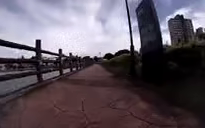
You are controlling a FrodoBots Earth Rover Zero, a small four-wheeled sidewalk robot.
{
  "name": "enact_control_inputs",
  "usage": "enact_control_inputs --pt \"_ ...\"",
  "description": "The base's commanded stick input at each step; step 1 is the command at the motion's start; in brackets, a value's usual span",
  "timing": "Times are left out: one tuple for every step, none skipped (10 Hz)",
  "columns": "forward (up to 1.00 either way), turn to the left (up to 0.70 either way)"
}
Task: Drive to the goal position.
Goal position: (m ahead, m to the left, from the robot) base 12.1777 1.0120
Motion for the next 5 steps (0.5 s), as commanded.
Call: enact_control_inputs --pt "0.7 0.07" --pt "0.7 0.07" --pt "0.7 0.07" --pt "0.7 0.07" --pt "0.7 0.07"
